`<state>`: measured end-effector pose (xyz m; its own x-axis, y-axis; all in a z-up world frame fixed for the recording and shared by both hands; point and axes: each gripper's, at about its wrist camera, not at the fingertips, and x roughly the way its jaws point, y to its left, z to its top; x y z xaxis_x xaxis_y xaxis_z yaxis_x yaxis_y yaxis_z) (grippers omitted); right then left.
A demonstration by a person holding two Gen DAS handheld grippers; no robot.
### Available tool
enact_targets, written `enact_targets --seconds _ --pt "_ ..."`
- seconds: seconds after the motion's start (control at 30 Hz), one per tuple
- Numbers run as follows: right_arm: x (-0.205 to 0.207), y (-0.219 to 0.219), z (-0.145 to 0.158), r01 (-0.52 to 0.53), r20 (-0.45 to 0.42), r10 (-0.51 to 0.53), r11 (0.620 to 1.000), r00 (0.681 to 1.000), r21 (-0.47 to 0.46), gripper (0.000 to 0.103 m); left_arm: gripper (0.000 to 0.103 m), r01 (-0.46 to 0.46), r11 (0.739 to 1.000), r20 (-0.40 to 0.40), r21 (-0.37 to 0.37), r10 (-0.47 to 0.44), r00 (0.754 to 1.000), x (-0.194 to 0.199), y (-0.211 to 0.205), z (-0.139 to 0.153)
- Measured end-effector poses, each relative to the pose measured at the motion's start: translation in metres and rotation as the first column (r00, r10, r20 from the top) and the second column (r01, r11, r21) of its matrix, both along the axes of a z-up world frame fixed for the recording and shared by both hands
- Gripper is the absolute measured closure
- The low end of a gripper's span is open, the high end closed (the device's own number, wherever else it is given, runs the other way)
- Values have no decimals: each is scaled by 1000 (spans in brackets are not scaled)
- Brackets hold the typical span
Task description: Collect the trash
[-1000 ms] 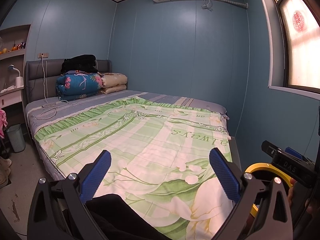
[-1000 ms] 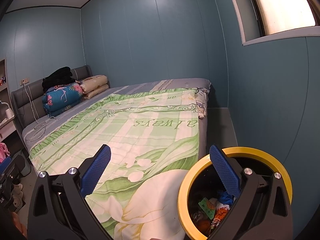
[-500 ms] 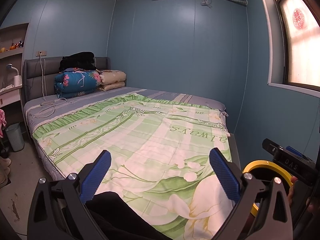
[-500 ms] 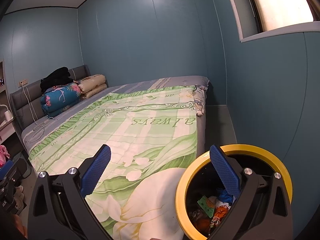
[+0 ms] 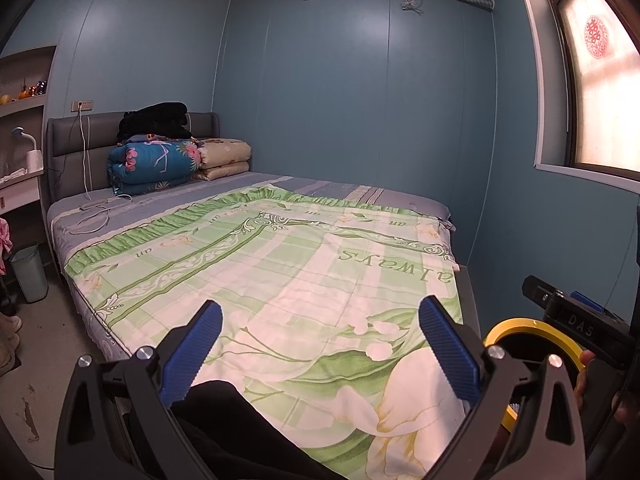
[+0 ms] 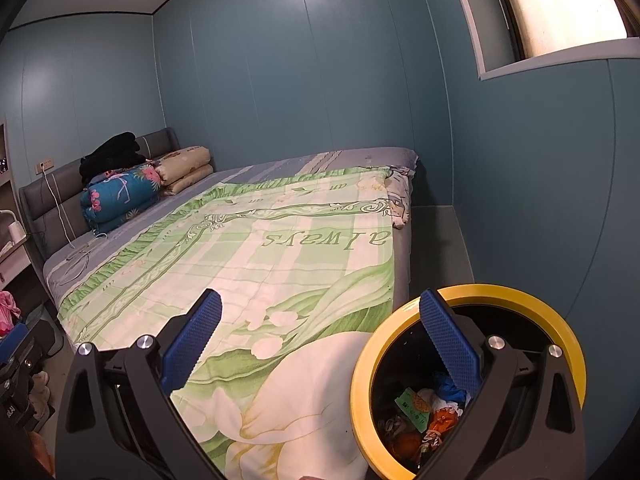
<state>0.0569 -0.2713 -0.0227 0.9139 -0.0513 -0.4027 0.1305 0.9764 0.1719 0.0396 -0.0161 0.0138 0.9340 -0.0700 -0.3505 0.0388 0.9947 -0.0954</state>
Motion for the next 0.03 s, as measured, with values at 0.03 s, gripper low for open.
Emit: enact_targets --seconds 0.03 --pt "0 0 0 0 -1 0 1000 1000 0 8 8 1 1000 0 -1 -1 1000 0 0 0"
